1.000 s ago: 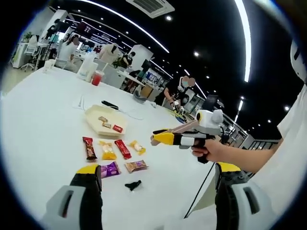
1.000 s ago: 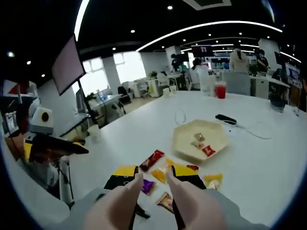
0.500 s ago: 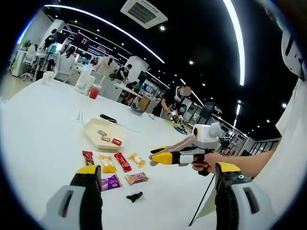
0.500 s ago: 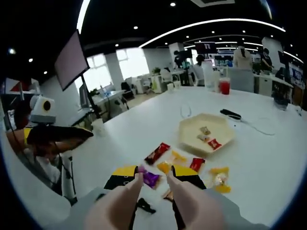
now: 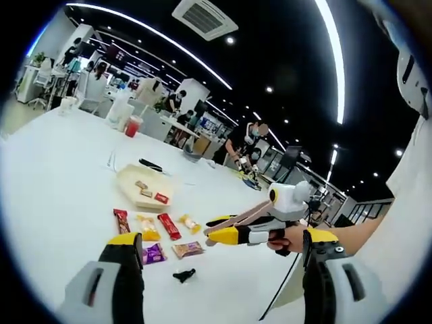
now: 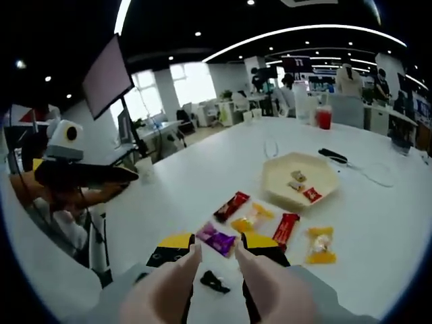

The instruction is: Place the target food into the container with the food tongs after gripping and lifting it, then release it inside without dropping or visibly crushing the food.

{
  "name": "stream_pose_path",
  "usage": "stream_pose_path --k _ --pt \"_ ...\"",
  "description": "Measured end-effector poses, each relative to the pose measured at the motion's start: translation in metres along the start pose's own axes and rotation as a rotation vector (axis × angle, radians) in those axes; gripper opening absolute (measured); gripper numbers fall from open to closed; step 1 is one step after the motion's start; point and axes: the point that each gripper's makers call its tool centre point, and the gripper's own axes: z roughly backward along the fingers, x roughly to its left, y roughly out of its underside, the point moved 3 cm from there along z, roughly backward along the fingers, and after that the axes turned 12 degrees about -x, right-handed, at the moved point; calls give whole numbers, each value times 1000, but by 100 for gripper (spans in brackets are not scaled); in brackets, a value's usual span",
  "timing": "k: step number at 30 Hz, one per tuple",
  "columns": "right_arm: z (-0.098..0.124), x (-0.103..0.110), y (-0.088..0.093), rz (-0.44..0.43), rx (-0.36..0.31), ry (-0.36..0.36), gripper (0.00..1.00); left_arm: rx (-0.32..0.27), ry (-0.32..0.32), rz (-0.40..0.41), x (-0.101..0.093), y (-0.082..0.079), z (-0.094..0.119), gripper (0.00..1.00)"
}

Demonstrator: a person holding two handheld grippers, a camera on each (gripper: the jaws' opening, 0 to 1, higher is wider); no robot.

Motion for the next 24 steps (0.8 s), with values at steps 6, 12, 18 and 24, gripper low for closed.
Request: stream_pose_path --k 6,12,18,24 --pt "-1 3 6 11 14 -11 26 15 0 7 1 6 4 99" --pt "0 6 10 6 14 -16 26 -30 26 -20 -7 0 5 99" --pt "0 8 16 9 26 -24 26 13 12 -8 -5 5 6 99" --pt "1 9 19 15 29 -32 26 15 13 -6 -9 7 8 99"
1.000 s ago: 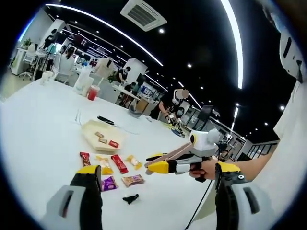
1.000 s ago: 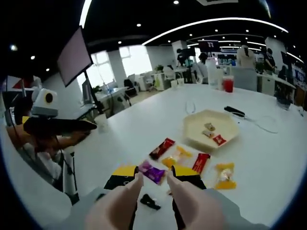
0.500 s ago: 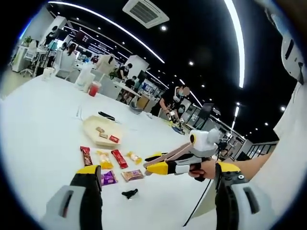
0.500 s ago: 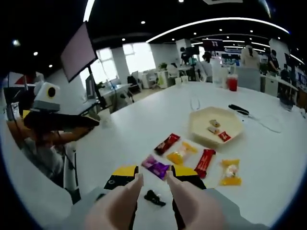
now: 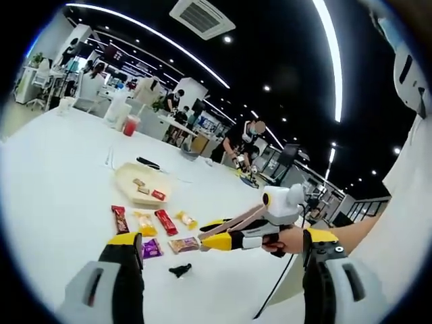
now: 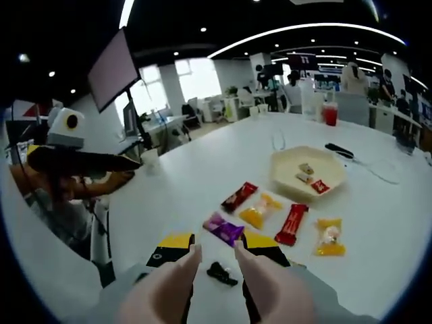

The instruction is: Place the target food into the container with the food tongs after gripping and lifting it, then release it inside without dropping or visibly crushing the food.

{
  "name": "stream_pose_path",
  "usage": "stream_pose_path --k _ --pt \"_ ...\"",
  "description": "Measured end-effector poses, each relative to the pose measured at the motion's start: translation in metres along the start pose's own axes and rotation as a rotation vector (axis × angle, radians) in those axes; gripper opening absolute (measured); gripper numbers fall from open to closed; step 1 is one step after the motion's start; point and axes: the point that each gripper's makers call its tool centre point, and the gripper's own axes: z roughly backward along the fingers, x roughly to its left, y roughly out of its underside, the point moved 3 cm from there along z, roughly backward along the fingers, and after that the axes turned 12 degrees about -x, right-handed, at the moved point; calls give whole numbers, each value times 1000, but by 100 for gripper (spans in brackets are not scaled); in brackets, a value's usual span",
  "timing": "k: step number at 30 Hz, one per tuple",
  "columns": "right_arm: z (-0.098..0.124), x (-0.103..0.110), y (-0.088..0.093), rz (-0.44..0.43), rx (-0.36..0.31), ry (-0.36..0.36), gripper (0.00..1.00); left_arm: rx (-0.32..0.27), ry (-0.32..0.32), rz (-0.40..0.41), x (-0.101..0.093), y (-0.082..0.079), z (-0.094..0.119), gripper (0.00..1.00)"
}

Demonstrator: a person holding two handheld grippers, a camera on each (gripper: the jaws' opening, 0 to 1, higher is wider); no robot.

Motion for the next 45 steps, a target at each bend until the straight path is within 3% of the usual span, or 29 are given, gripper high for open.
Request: stream_pose_path --k 9,18,26,30,45 --pt "0 4 12 13 23 -9 26 8 -13 -27 3 11 3 99" --pt "-1 9 24 52 44 -37 27 73 -23 -40 7 24 5 99" --pt "-4 17 30 59 41 -55 27 74 -48 -28 9 29 10 99" --pt "-7 22 33 138 48 -93 27 57 -55 -19 12 25 12 99" --pt "-21 22 50 187 97 -148 26 47 -62 -11 15 22 18 99"
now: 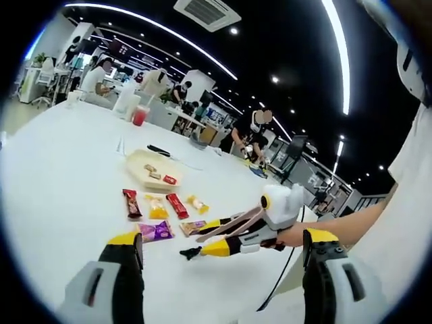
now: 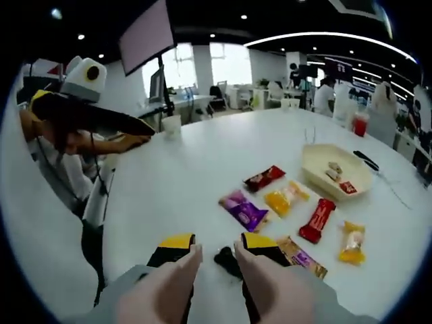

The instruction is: Place the target food into the container with the food tongs after gripping and lifting it, then release it inside without dropping or visibly crushing the food.

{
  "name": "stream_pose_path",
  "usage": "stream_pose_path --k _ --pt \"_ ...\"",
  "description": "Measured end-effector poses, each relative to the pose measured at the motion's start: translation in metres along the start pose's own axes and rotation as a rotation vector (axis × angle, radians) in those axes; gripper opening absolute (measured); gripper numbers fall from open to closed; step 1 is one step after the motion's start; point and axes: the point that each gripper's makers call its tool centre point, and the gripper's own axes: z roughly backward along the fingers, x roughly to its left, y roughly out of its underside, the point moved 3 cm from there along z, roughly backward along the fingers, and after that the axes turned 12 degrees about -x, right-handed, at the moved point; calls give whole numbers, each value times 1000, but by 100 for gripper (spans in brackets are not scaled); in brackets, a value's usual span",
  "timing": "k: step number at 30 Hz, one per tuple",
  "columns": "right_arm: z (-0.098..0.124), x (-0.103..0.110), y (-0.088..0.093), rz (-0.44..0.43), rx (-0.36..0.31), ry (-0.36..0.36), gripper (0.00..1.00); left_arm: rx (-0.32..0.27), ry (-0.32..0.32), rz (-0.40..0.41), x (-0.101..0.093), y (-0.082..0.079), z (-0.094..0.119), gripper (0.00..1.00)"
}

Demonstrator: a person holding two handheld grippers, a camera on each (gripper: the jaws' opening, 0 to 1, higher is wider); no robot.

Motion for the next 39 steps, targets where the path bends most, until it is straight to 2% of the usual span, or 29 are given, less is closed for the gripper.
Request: stream_pose_path --k 2,5,10,16,19,22,23,24,26,32,36,39 --pt "-2 -2 4 22 11 0 26 -3 -4 3 1 0 1 99" --pt "-6 -3 6 -9 18 -9 25 -9 -9 12 2 -1 3 99" --pt "-12 -4 12 -11 40 -20 25 -39 -1 42 0 -6 5 99" --pt "-16 -8 21 13 76 -29 25 -41 -11 44 3 -7 6 99" --pt "-16 -9 26 -8 81 -28 25 -41 -15 51 5 -7 7 99" --pt "-16 -7 29 -11 100 -21 25 -46 -20 56 6 -7 8 99" --pt "-15 -6 33 1 129 -19 25 -46 -20 60 6 -7 8 99" --pt "-15 -4 31 48 122 -29 25 -46 -20 61 6 -7 8 99" --pt "-15 0 33 42 130 -34 25 -47 -22 64 6 -7 8 99" --pt "-17 -4 34 15 120 -8 24 -42 -24 73 8 -5 7 99" --pt "-19 0 34 96 124 2 22 -31 -19 72 8 -4 3 99" --pt "-20 0 32 93 141 16 21 -28 -15 75 7 -3 0 99"
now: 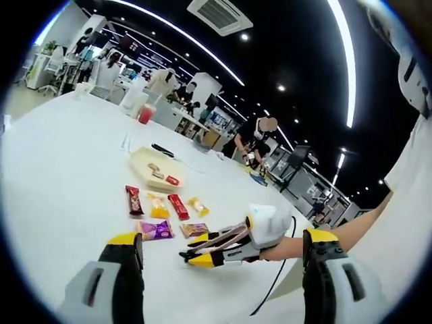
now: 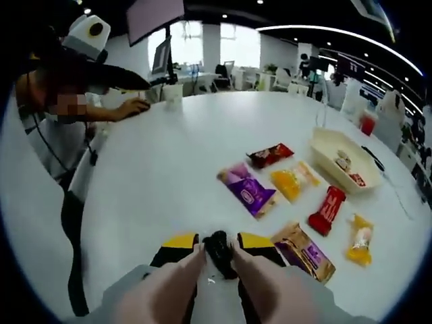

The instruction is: Place the target food into the container with the food tongs after gripping and lifting it, then release it inside without dropping or visibly crushing the food.

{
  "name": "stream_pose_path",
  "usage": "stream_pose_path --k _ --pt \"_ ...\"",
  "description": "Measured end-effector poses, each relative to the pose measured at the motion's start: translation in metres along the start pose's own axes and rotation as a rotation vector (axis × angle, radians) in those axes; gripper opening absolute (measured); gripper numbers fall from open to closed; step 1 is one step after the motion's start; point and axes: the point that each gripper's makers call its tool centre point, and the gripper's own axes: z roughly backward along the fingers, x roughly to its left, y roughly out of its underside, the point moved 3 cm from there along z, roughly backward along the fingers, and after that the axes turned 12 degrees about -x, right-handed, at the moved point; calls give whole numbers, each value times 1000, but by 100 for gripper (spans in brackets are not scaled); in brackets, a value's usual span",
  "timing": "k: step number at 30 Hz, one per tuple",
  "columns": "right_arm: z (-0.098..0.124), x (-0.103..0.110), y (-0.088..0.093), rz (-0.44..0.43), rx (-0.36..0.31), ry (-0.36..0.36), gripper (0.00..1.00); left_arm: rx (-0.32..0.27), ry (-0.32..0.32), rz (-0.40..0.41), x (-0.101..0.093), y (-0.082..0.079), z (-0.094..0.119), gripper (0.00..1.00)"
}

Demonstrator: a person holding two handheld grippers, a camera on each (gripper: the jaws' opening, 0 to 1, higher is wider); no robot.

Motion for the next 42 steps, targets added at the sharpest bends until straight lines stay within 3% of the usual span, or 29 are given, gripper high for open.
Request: stream_pose_path --k 6,14,18,24,35,42 --pt "0 -4 -1 -97 8 28 18 18 14 0 -2 2 -5 99" --pt "1 -3 -1 -147 24 41 16 27 25 -10 -3 1 -9 99" --pt "2 -1 -2 -126 30 34 17 24 26 -17 -4 -3 -8 99" --pt "10 -7 -6 -199 -18 79 17 25 18 -21 -3 -4 -5 99" --pt "32 -6 -20 -258 -95 132 18 61 24 -33 -9 5 -2 99" --pt "43 -6 -36 -310 -165 156 19 81 30 -42 -13 4 -2 99"
